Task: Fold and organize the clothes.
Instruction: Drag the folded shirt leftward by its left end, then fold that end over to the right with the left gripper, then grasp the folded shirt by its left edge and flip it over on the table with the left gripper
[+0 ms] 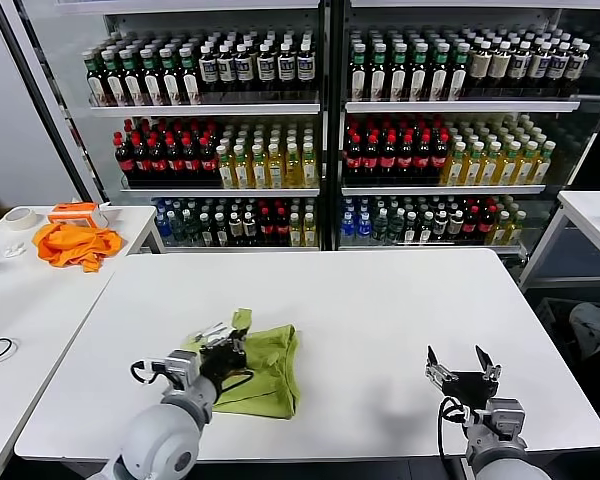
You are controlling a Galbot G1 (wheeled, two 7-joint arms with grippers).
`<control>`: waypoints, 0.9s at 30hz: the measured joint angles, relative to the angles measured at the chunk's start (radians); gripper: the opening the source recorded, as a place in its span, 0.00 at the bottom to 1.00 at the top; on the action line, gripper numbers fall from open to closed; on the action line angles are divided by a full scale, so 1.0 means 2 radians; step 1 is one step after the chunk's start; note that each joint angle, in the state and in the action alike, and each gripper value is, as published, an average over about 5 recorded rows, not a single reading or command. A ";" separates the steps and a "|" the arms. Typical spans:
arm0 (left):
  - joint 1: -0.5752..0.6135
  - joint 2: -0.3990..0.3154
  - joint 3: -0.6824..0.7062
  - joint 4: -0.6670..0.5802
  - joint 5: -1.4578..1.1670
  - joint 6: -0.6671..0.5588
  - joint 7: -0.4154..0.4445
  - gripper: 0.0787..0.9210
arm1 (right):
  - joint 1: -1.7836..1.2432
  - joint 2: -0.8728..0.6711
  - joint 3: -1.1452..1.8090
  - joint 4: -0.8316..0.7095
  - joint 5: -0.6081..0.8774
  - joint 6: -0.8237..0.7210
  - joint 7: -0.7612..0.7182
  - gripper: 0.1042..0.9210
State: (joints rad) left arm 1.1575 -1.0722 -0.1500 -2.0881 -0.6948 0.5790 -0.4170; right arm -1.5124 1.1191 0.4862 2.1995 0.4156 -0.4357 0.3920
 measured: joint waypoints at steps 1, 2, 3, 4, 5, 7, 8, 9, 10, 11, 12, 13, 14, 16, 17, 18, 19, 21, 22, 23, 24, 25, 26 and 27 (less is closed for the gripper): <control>-0.001 -0.003 0.004 0.002 -0.001 0.000 0.000 0.02 | 0.001 -0.001 0.000 -0.001 0.000 0.000 0.000 0.88; -0.003 -0.005 0.007 0.004 -0.002 0.000 0.000 0.02 | 0.002 -0.001 -0.001 -0.001 0.000 0.000 0.000 0.88; -0.005 -0.008 0.010 0.007 -0.003 0.000 0.000 0.02 | 0.003 -0.002 -0.001 -0.002 0.000 0.000 0.000 0.88; -0.007 -0.011 0.012 0.009 -0.004 0.000 0.000 0.02 | 0.004 -0.003 -0.001 -0.003 0.000 0.000 0.000 0.88; -0.010 -0.014 0.014 0.012 -0.006 0.000 -0.001 0.02 | 0.005 -0.004 -0.002 -0.003 0.001 0.000 0.000 0.88; -0.015 -0.021 0.017 0.017 -0.011 0.000 -0.002 0.05 | 0.007 -0.006 -0.003 -0.003 0.002 -0.001 0.000 0.88; -0.017 -0.025 0.018 0.019 -0.015 0.000 -0.003 0.07 | 0.009 -0.007 -0.003 -0.003 0.002 -0.001 0.000 0.88; -0.018 -0.029 0.018 0.020 -0.018 0.000 -0.003 0.10 | 0.010 -0.008 -0.003 -0.002 0.003 -0.002 0.001 0.88; -0.019 -0.034 0.019 0.021 -0.023 0.000 -0.003 0.13 | 0.012 -0.009 -0.004 -0.002 0.004 -0.003 0.002 0.88; -0.020 -0.038 0.018 0.023 -0.027 0.000 -0.003 0.16 | 0.013 -0.011 -0.004 -0.001 0.005 -0.004 0.002 0.88; -0.020 -0.042 0.018 0.024 -0.030 -0.001 -0.002 0.20 | 0.014 -0.012 -0.004 0.001 0.006 -0.004 0.002 0.88; -0.020 -0.046 0.017 0.025 -0.032 -0.002 0.000 0.23 | 0.016 -0.014 -0.004 0.002 0.007 -0.005 0.002 0.88; -0.019 -0.049 0.016 0.027 -0.033 -0.003 0.002 0.26 | 0.017 -0.015 -0.005 0.003 0.008 -0.006 0.002 0.88; -0.017 -0.052 0.012 0.028 -0.034 -0.008 0.009 0.34 | 0.020 -0.019 -0.007 0.004 0.011 -0.007 0.002 0.88; -0.015 -0.053 0.009 0.027 -0.034 -0.011 0.013 0.37 | 0.022 -0.020 -0.008 0.005 0.012 -0.008 0.002 0.88; -0.013 -0.053 0.006 0.025 -0.034 -0.015 0.017 0.41 | 0.024 -0.021 -0.009 0.005 0.013 -0.008 0.002 0.88; -0.010 -0.053 0.002 0.022 -0.032 -0.019 0.021 0.44 | 0.026 -0.021 -0.011 0.006 0.013 -0.009 0.002 0.88; -0.003 -0.051 -0.007 0.016 -0.025 -0.030 0.031 0.51 | 0.030 -0.022 -0.014 0.009 0.014 -0.009 0.002 0.88; 0.001 -0.049 -0.012 0.012 -0.017 -0.037 0.037 0.54 | 0.032 -0.021 -0.016 0.010 0.014 -0.009 0.001 0.88; 0.007 -0.046 -0.019 0.010 -0.008 -0.043 0.043 0.57 | 0.033 -0.021 -0.017 0.012 0.014 -0.009 0.001 0.88; 0.013 -0.043 -0.026 0.007 0.004 -0.049 0.050 0.61 | 0.035 -0.021 -0.019 0.013 0.014 -0.009 0.000 0.88; 0.020 -0.040 -0.034 0.005 0.018 -0.054 0.056 0.65 | 0.036 -0.021 -0.020 0.014 0.013 -0.008 -0.001 0.88; 0.027 -0.037 -0.042 0.003 0.031 -0.058 0.062 0.68 | 0.037 -0.020 -0.022 0.015 0.013 -0.008 -0.001 0.88; 0.036 -0.034 -0.051 0.001 0.044 -0.061 0.067 0.72 | 0.039 -0.019 -0.023 0.015 0.013 -0.008 -0.002 0.88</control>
State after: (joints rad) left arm 1.2290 -1.1406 -0.2512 -2.0865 -0.6060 0.4573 -0.2837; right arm -1.4346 1.0804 0.4392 2.2296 0.4419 -0.4525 0.3886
